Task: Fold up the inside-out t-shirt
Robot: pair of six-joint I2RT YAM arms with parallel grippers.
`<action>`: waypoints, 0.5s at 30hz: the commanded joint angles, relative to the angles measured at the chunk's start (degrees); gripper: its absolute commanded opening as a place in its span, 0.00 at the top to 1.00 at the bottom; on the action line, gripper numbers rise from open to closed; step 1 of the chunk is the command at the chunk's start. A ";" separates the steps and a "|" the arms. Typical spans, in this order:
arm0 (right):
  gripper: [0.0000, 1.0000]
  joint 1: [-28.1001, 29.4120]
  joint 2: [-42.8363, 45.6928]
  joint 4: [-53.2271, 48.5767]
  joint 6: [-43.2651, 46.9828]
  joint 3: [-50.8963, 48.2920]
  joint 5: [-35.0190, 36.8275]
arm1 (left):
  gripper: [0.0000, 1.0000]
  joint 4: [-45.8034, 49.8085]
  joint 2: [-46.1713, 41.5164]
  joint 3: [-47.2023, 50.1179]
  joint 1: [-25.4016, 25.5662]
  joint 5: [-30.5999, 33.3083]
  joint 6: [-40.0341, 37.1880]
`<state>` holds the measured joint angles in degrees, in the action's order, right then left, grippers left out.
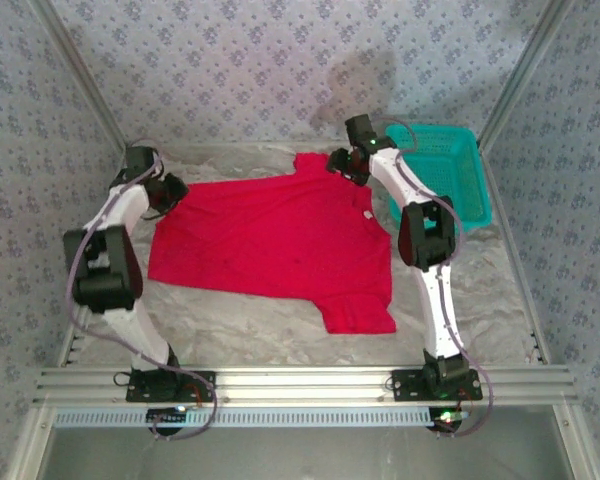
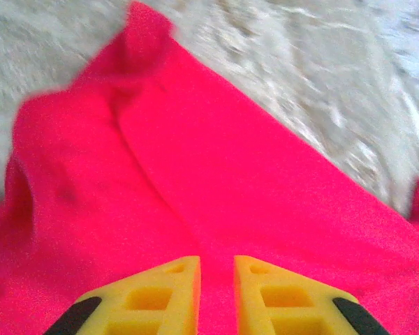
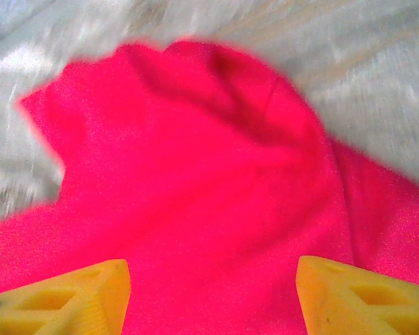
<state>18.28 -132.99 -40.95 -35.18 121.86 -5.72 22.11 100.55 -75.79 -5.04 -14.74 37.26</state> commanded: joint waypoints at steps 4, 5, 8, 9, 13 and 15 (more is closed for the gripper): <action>0.33 5.65 15.19 3.27 4.46 -22.29 0.51 | 0.78 -2.11 -8.12 16.38 1.01 -4.26 0.23; 0.33 5.95 15.68 4.04 3.68 -24.70 0.35 | 0.78 -2.71 -7.65 17.64 1.04 -4.87 0.18; 0.33 6.10 15.69 6.25 1.77 -29.04 0.74 | 0.78 -4.66 -5.27 19.57 0.95 -5.51 0.23; 0.33 6.04 15.42 6.23 1.33 -29.83 1.04 | 0.78 -5.17 -4.29 19.63 0.87 -5.83 0.33; 0.33 5.47 12.64 7.73 0.22 -30.87 1.96 | 0.78 -6.51 1.28 17.85 0.38 -5.75 0.45; 0.33 4.81 10.33 7.55 -0.14 -30.13 2.22 | 0.78 -6.85 4.80 15.85 0.11 -5.55 0.45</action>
<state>23.83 -120.55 -34.79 -33.95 91.18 -5.10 17.82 102.02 -56.75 -4.36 -19.94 37.56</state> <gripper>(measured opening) 0.669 0.221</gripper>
